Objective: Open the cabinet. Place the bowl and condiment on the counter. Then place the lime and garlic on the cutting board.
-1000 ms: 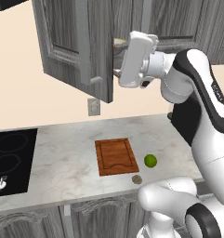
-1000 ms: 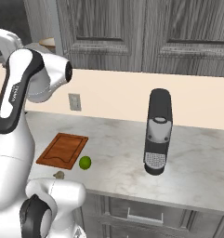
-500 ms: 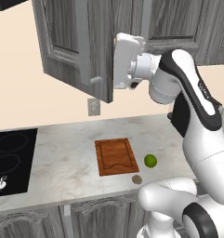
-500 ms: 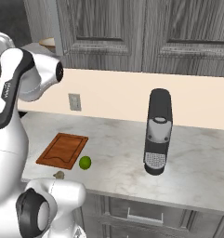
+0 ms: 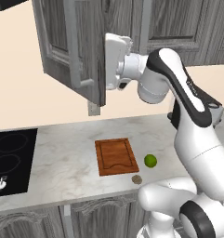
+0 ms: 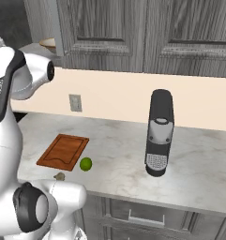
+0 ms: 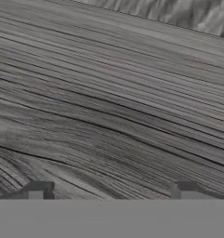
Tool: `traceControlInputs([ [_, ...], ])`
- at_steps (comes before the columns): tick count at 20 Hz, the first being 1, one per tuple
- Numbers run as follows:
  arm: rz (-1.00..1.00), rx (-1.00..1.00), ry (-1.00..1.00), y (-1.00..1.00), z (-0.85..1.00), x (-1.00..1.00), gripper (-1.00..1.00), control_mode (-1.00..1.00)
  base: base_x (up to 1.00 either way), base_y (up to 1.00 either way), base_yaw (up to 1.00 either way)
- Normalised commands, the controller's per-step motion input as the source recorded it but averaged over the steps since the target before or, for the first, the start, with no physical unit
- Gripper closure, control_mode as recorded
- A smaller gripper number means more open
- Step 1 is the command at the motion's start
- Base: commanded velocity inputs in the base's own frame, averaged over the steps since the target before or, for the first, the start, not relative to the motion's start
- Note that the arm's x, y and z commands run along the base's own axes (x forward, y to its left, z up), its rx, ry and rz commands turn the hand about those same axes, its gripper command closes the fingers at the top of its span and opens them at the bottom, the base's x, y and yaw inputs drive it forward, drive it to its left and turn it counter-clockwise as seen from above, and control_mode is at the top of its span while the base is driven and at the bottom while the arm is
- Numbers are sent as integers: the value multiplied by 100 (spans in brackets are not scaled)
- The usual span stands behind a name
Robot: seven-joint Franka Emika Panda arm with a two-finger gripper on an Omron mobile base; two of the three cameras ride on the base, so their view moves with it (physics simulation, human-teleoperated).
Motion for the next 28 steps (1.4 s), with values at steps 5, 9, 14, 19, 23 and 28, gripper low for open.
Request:
traceControlInputs([
  [5,5,0,6,43,-7,-13,-100,-100,0,0,0],
  [9,3,0,6,51,-17,-2,-100,-100,0,0,0],
  [14,1,-2,7,60,-17,0,-100,-100,0,0,0],
  [19,0,-1,3,64,-2,0,-100,-100,0,0,0],
  [23,0,0,0,52,2,0,-100,-100,0,0,0],
  [28,0,0,-1,39,5,1,-100,-100,0,0,0],
])
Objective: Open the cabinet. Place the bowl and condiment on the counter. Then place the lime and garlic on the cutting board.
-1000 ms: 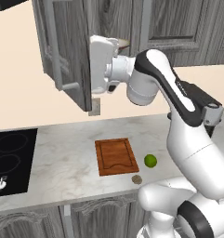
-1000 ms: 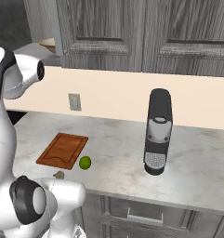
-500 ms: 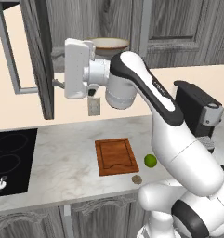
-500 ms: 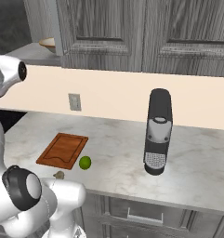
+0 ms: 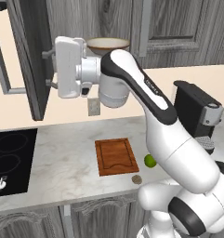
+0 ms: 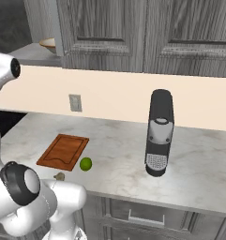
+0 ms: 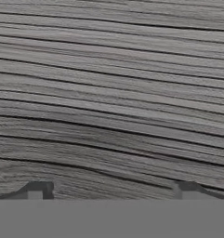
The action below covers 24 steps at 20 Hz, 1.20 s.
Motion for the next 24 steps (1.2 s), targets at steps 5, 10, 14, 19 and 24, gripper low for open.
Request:
traceControlInputs([
  [5,0,-2,0,60,-4,17,-100,-100,0,0,0],
  [10,-3,-5,-3,36,-1,7,-100,-100,0,0,0],
  [14,-21,-9,-19,-16,25,-5,-100,-100,0,0,0],
  [19,-21,-7,-29,-27,40,-8,-100,-100,0,0,0],
  [24,-19,-9,-21,-40,28,-12,-100,-100,0,0,0],
])
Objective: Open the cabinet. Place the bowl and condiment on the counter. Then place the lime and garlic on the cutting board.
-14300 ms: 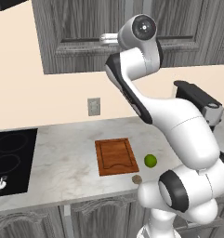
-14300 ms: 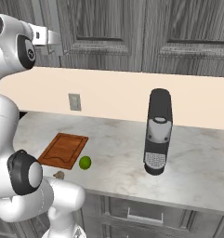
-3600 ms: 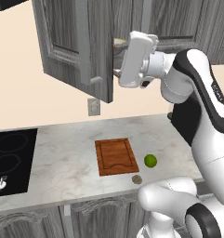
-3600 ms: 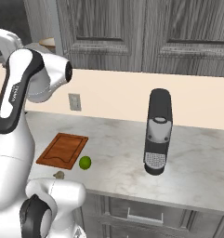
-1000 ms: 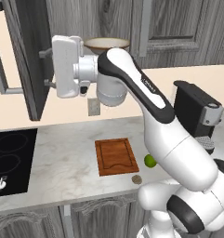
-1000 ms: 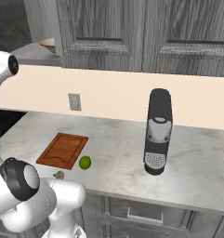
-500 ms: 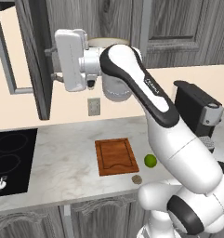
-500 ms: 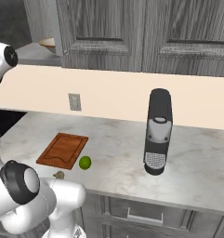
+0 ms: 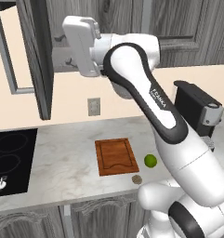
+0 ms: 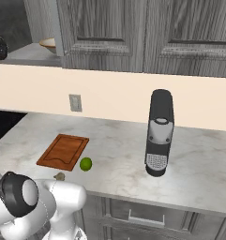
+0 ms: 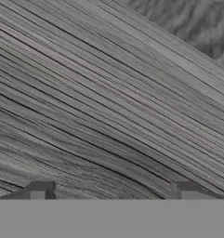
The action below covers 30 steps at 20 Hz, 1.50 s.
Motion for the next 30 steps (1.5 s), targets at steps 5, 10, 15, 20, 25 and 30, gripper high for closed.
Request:
traceControlInputs([
  [5,-23,-11,-10,-65,13,-5,-100,-100,0,0,0],
  [10,-29,-15,-3,-67,1,0,-100,-100,0,0,0],
  [15,-32,-24,-13,-54,0,0,-100,-100,0,0,0],
  [20,-26,-27,-22,-30,0,0,-100,-100,0,0,0],
  [25,-25,-26,-15,-36,0,1,-100,-100,0,0,0],
  [30,-18,-16,-1,-45,4,0,-100,-100,0,0,0],
])
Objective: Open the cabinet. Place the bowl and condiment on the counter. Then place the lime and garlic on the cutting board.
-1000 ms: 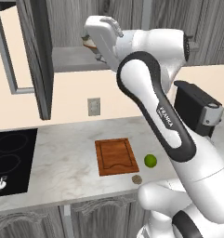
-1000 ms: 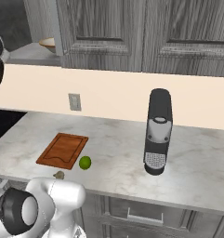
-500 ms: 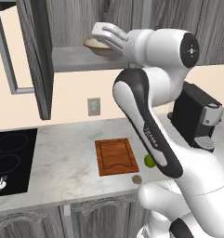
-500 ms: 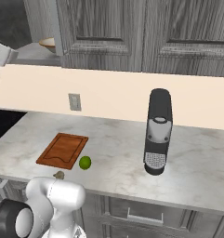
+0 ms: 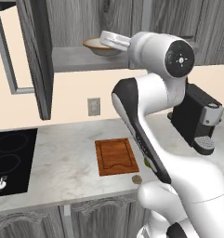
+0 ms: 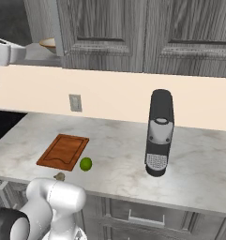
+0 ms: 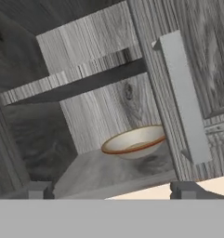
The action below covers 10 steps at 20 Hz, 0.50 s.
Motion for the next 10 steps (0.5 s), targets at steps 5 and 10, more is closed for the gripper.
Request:
traceControlInputs([
  [5,-12,-7,0,-53,4,0,-100,-100,0,0,0],
  [10,-1,-1,6,-62,4,0,-100,-100,0,0,0],
])
